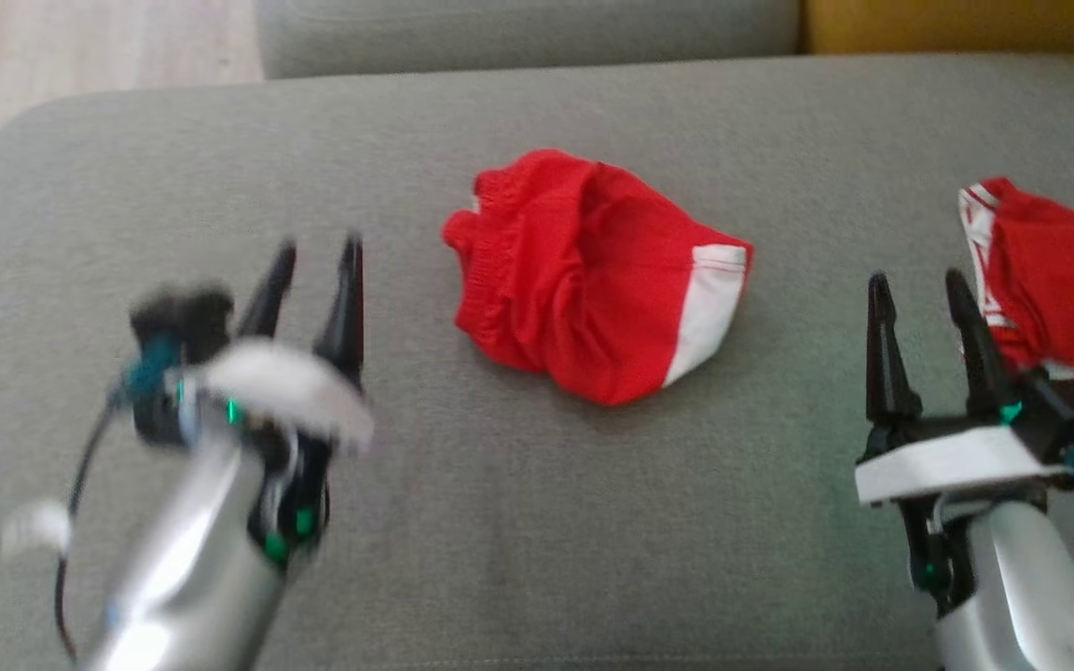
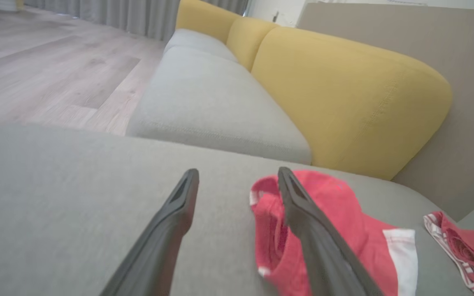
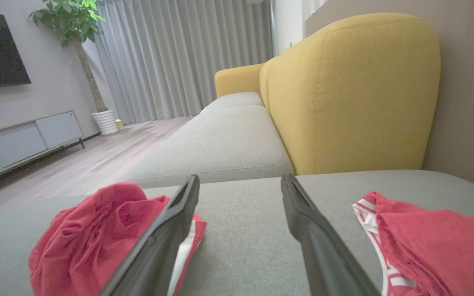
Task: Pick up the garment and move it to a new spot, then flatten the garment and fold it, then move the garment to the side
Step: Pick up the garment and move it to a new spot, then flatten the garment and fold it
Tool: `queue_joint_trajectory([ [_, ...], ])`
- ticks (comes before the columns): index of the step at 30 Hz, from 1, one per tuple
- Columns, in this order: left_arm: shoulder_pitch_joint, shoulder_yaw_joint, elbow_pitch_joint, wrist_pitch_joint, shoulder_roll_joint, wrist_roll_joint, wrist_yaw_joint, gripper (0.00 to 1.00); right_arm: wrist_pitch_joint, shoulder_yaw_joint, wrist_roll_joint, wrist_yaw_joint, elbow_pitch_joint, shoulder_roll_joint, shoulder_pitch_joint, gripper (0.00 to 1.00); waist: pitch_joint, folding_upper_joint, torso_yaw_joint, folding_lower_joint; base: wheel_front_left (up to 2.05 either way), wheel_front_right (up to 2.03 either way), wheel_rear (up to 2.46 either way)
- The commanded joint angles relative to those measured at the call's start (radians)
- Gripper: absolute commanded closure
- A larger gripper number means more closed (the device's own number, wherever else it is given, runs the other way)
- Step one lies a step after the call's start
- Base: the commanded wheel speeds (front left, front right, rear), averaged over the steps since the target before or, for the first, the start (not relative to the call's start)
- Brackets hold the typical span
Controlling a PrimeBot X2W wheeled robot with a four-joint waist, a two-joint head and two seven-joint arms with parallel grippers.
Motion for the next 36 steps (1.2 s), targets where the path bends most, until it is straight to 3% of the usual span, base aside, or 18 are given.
queue_joint_trajectory([
  [1,0.018,0.054,-0.062,-0.012,0.033,0.019,0.003,0.00,0.004,0.021,-0.009,0.003,-0.031,0.001,-0.012,0.00,-0.026,-0.0001,0.030,0.0000,0.00,0.00,0.00],
  [8,0.238,0.160,-0.212,-0.012,-0.023,0.109,-0.007,0.00,0.049,0.018,-0.013,0.003,-0.019,0.001,0.009,0.00,-0.028,-0.0001,0.084,0.0000,0.00,0.00,0.00],
  [22,0.242,0.215,-0.192,-0.012,-0.117,0.183,-0.070,0.00,0.248,0.030,0.037,0.003,0.144,-0.035,-0.158,0.00,0.060,-0.0001,0.152,0.0000,0.00,0.00,0.00],
  [33,0.218,0.245,-0.161,-0.012,-0.147,0.212,-0.102,0.00,0.263,0.087,0.053,0.003,0.280,-0.086,-0.272,0.00,0.114,-0.0001,0.195,0.0000,0.00,0.00,0.00],
  [34,0.218,0.246,-0.159,-0.012,-0.148,0.213,-0.104,0.00,0.265,0.099,0.056,0.003,0.288,-0.090,-0.277,0.44,0.115,-0.0001,0.196,0.0000,0.00,0.00,0.00],
  [35,0.218,0.248,-0.157,-0.012,-0.149,0.214,-0.105,0.00,0.260,0.113,0.059,0.003,0.293,-0.094,-0.281,1.00,0.115,-0.0001,0.197,0.0000,0.00,0.00,0.00],
  [36,0.218,0.250,-0.155,-0.012,-0.150,0.215,-0.107,0.00,0.252,0.121,0.061,0.003,0.294,-0.098,-0.286,1.00,0.114,-0.0001,0.197,0.0000,0.00,0.00,0.00],
])
